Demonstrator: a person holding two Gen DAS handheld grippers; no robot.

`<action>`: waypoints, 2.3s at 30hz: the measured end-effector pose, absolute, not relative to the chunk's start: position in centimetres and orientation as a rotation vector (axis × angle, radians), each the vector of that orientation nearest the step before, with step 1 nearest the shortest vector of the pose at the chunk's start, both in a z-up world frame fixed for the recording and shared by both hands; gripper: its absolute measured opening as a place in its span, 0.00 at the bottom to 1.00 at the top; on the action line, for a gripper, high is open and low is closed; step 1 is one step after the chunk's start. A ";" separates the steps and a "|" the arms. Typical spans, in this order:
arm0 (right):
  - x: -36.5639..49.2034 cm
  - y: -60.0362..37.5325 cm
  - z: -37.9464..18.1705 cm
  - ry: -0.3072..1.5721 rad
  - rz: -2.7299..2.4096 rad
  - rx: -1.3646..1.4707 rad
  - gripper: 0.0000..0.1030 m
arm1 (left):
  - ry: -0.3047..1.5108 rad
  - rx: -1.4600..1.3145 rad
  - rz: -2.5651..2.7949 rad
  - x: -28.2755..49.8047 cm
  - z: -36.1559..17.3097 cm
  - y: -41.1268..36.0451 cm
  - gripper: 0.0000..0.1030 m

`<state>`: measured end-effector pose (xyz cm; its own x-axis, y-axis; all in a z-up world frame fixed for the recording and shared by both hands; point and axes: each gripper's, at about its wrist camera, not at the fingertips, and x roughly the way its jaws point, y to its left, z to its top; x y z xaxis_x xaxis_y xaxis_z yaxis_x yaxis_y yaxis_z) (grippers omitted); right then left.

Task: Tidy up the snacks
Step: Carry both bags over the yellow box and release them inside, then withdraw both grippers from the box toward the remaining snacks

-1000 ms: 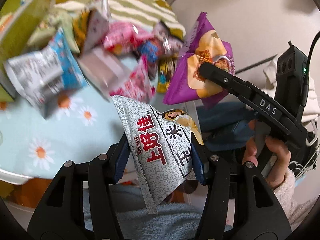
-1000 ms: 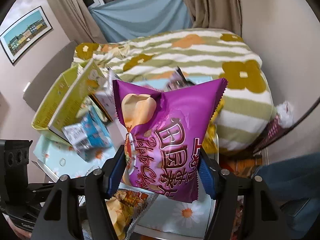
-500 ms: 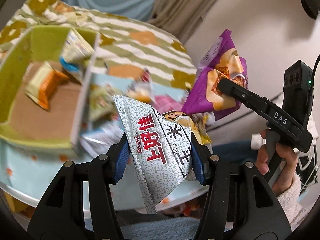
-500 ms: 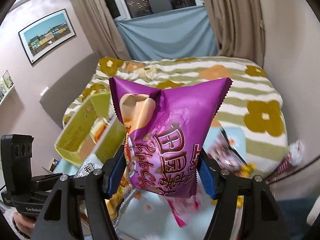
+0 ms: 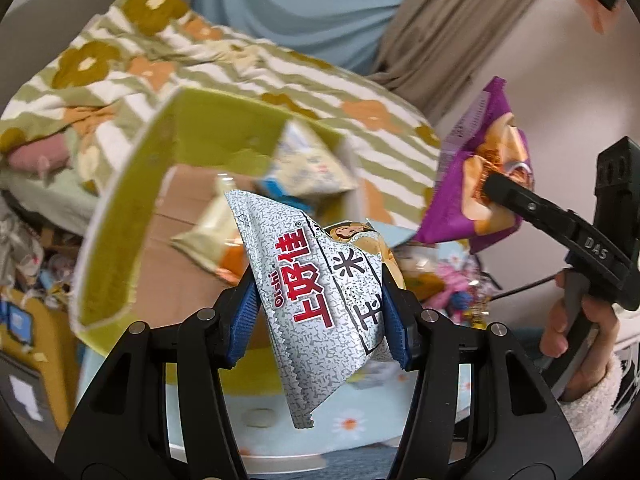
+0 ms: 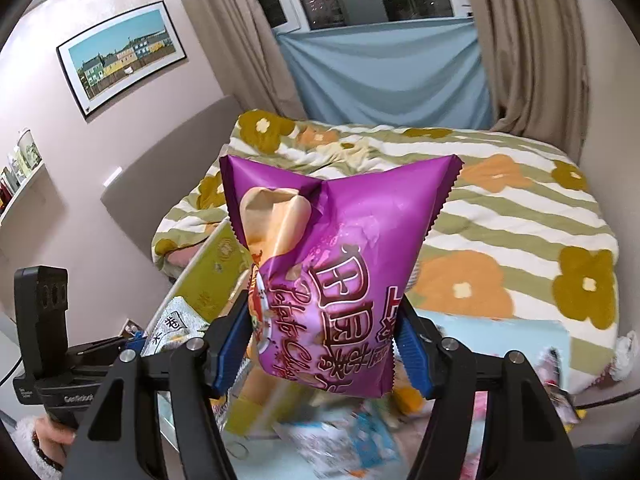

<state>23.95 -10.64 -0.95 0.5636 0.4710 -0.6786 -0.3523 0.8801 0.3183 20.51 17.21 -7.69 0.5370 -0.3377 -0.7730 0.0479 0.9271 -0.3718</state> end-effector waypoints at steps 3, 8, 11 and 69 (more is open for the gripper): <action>24.9 -8.0 -2.1 0.882 0.503 0.152 0.60 | 1.017 -0.311 -0.204 21.2 -8.9 19.9 0.52; 25.7 -4.3 -4.5 0.954 0.501 0.144 0.60 | 1.087 -0.248 -0.181 22.7 -11.8 23.0 0.52; 25.9 -2.5 -6.1 0.999 0.486 0.132 0.60 | 1.119 -0.196 -0.202 23.2 -13.2 23.8 0.52; 18.2 -6.1 -4.1 0.921 0.335 0.173 1.00 | 0.911 0.029 -0.225 20.2 -7.2 14.3 1.00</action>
